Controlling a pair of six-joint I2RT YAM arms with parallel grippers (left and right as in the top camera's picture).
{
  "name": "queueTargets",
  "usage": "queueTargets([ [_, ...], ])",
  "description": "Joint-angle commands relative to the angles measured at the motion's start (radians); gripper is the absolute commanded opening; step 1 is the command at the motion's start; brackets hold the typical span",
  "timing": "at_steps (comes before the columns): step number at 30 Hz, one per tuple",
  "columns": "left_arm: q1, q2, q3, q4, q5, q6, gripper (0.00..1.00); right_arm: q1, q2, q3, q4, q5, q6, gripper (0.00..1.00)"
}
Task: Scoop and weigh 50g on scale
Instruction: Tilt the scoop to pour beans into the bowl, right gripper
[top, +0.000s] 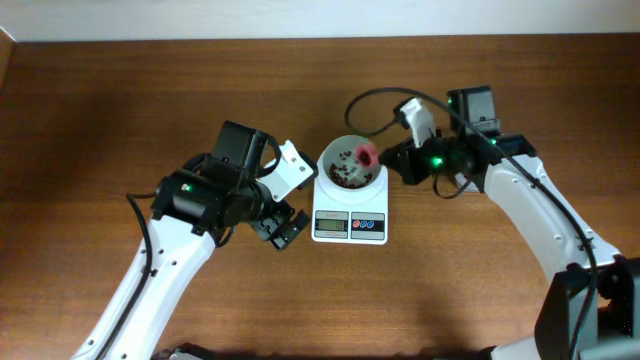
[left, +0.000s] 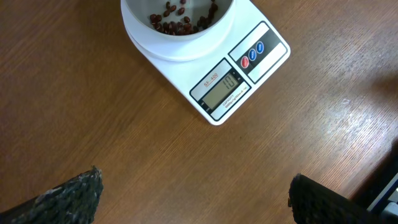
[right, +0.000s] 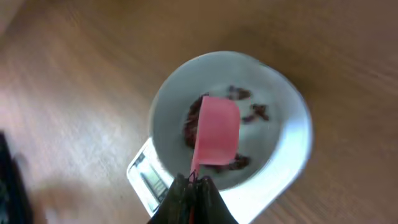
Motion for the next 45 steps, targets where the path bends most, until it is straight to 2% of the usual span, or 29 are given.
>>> queueTargets([
  [1, -0.002, -0.019, -0.008, 0.002, 0.014, -0.009, 0.99, 0.047, -0.033, 0.014, 0.014, 0.144, -0.024, 0.04],
  [2, -0.002, -0.019, -0.008, 0.002, 0.015, -0.009, 0.99, 0.056, -0.032, 0.015, 0.013, 0.225, -0.005, 0.04],
  [5, -0.002, -0.019, -0.008, 0.002, 0.014, -0.009, 0.99, 0.067, -0.051, 0.016, 0.0, 0.071, -0.099, 0.04],
  [8, -0.002, -0.019, -0.008, 0.002, 0.014, -0.009, 0.99, 0.067, -0.053, 0.02, 0.064, 0.198, 0.023, 0.04],
  [11, -0.002, -0.019, -0.008, 0.002, 0.014, -0.009, 0.99, 0.067, -0.056, 0.021, 0.059, 0.036, -0.079, 0.04],
  [14, -0.002, -0.019, -0.008, 0.002, 0.014, -0.009, 0.99, 0.067, -0.052, 0.021, 0.061, 0.249, 0.02, 0.04],
  [16, -0.002, -0.019, -0.008, 0.002, 0.014, -0.009, 0.99, 0.067, -0.056, 0.021, 0.024, 0.134, -0.069, 0.04],
  [19, -0.002, -0.019, -0.008, 0.002, 0.014, -0.009, 0.99, 0.071, -0.054, 0.021, 0.037, 0.272, 0.01, 0.04],
  [20, -0.002, -0.019, -0.008, 0.002, 0.014, -0.009, 0.99, 0.073, -0.059, 0.022, 0.028, 0.23, -0.002, 0.04],
  [22, -0.002, -0.019, -0.008, 0.002, 0.015, -0.009, 0.99, 0.073, -0.063, 0.022, 0.031, 0.011, -0.13, 0.04],
  [23, -0.002, -0.019, -0.008, 0.002, 0.014, -0.009, 0.99, 0.073, -0.061, 0.022, 0.052, 0.029, -0.131, 0.04],
  [26, -0.002, -0.019, -0.008, 0.002, 0.014, -0.009, 0.99, 0.081, -0.06, 0.023, 0.077, 0.264, -0.018, 0.04],
  [29, -0.002, -0.019, -0.008, 0.002, 0.014, -0.009, 0.99, 0.085, -0.066, 0.023, 0.056, 0.079, -0.119, 0.04],
  [32, -0.002, -0.019, -0.008, 0.002, 0.014, -0.009, 0.99, 0.09, -0.063, 0.023, 0.065, 0.295, -0.044, 0.04],
  [35, -0.002, -0.019, -0.008, 0.002, 0.014, -0.009, 0.99, 0.09, -0.071, 0.025, 0.049, 0.126, -0.089, 0.04],
  [38, -0.002, -0.019, -0.008, 0.002, 0.014, -0.009, 0.99, 0.095, -0.066, 0.025, 0.059, 0.267, -0.05, 0.04],
  [41, -0.002, -0.019, -0.008, 0.002, 0.014, -0.009, 0.99, 0.105, -0.071, 0.025, 0.046, 0.087, -0.14, 0.04],
  [43, -0.002, -0.019, -0.008, 0.002, 0.014, -0.009, 0.99, 0.106, -0.066, 0.025, 0.071, 0.297, -0.084, 0.04],
  [45, -0.002, -0.019, -0.008, 0.002, 0.014, -0.009, 0.99, 0.112, -0.072, 0.025, 0.047, 0.283, -0.07, 0.04],
])
